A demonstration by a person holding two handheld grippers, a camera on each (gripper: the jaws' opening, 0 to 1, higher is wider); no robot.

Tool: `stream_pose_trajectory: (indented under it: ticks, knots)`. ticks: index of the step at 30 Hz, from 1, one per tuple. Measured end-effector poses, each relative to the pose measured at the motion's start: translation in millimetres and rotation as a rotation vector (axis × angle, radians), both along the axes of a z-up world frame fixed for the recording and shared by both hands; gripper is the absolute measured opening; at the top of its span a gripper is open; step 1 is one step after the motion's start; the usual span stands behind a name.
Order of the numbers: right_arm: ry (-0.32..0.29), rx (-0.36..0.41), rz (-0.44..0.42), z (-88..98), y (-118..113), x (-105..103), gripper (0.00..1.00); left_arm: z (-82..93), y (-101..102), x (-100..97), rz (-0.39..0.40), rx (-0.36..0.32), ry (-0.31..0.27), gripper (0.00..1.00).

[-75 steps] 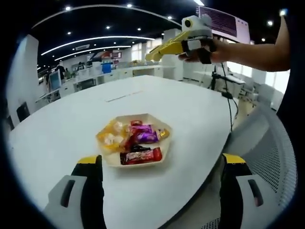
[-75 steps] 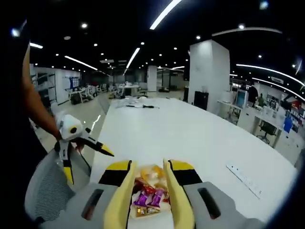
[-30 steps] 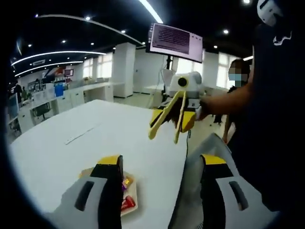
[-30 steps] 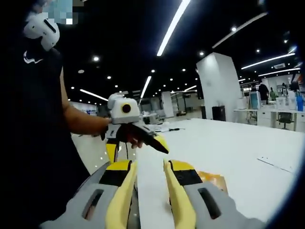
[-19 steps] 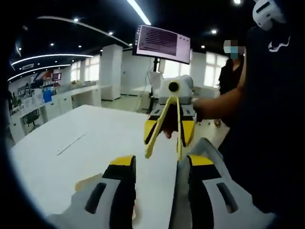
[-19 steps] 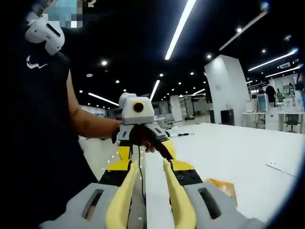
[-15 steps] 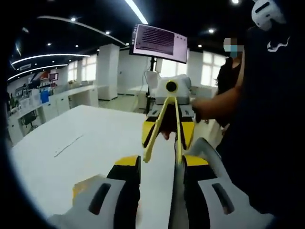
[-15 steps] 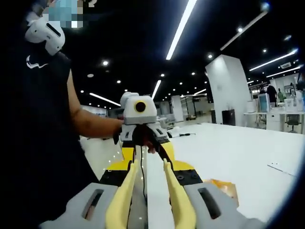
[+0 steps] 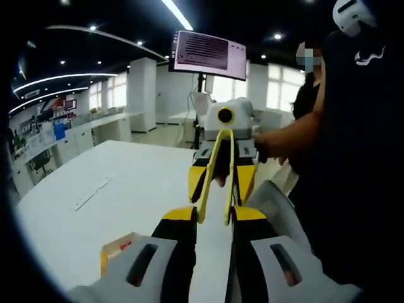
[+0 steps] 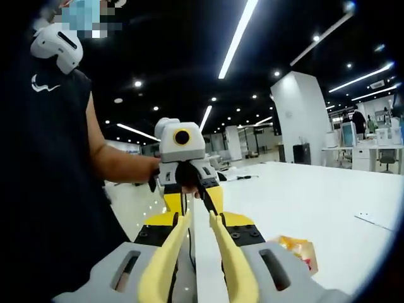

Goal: Place the target food into the container with the food tongs after gripping and lifting it, then release it inside without dropping or visibly crushing the food.

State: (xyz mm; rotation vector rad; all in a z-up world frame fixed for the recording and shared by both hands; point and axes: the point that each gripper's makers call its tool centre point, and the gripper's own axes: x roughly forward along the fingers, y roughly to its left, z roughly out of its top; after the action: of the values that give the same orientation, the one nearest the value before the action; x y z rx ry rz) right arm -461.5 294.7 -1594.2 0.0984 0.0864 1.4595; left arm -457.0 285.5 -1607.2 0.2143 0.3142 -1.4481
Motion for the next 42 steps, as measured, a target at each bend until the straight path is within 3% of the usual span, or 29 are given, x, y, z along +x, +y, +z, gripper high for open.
stream_pose_trajectory:
  ticks: [4, 7, 11, 13, 15, 26, 30, 37, 42]
  knots:
    - [-0.005, 0.003, -0.010, 2.7, 1, 2, 0.24, 1.1, 0, 1.0, 0.007, 0.002, 0.003, 0.15]
    - [-0.007, -0.005, -0.022, 1.6, 1, 5, 0.23, 3.1, 2, 5.5, 0.016, 0.007, -0.032, 0.10]
    - [0.013, 0.014, -0.053, 4.9, -3, 11, 0.32, 3.4, 5, 9.1, 0.021, 0.034, -0.043, 0.03]
    - [0.044, 0.018, -0.067, 5.3, -8, 14, 0.32, 4.0, 7, 10.4, 0.022, 0.036, -0.044, 0.02]
    - [0.020, 0.008, -0.080, 7.2, -12, 16, 0.30, 5.3, 9, 11.8, 0.022, 0.038, -0.048, 0.01]
    - [0.042, -0.020, -0.158, 3.3, -51, 25, 0.31, 8.8, 22, 20.0, 0.036, 0.062, -0.073, 0.00]
    - [0.042, -0.045, -0.161, 0.4, -60, 24, 0.22, 6.5, 22, 18.1, 0.028, 0.070, -0.079, 0.00]
    - [0.020, -0.083, -0.175, 0.8, -74, 23, 0.21, -1.0, 28, 17.7, 0.017, 0.084, -0.063, 0.00]
    - [0.004, -0.119, -0.160, -1.2, -78, 20, 0.16, -1.7, 30, 18.7, 0.018, 0.075, -0.055, 0.00]
